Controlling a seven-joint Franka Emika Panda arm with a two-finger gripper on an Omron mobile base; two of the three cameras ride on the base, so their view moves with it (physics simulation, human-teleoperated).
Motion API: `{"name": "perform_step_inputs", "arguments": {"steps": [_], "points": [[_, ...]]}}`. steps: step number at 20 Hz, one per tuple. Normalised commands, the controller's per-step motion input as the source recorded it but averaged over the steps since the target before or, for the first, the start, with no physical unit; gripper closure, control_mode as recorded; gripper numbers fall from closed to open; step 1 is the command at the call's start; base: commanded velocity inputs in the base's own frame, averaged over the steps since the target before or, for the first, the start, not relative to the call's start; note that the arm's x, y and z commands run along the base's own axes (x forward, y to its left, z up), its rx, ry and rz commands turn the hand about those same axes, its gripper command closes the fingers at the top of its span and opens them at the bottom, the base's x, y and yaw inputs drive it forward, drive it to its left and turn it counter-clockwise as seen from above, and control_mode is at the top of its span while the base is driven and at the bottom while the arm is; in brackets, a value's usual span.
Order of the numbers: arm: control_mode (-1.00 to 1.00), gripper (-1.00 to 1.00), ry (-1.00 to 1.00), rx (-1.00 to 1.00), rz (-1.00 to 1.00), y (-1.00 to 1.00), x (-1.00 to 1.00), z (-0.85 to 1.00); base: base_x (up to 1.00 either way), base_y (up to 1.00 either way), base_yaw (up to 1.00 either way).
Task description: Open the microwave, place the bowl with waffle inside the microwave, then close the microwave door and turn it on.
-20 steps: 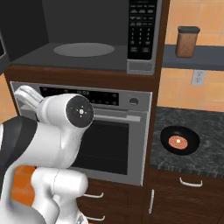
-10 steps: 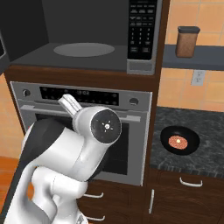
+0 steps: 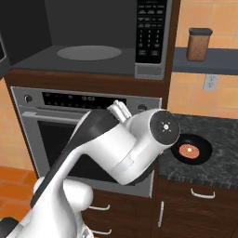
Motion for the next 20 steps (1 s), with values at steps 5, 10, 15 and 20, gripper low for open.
{"name": "perform_step_inputs", "arguments": {"steps": [5,10,15,20], "points": [[-1.00,-1.00,0.13,0.01,-0.07,-0.82,0.06,-0.33,0.00,0.00,0.00],[-1.00,-1.00,0.22,0.01,-0.08,-0.58,0.07,-0.51,0.00,0.00,0.00],[-1.00,-1.00,0.08,0.03,-0.17,-0.24,0.28,-0.54,0.00,0.00,0.00],[-1.00,-1.00,0.02,0.04,-0.15,-0.10,0.25,-0.68,0.00,0.00,0.00]]}}
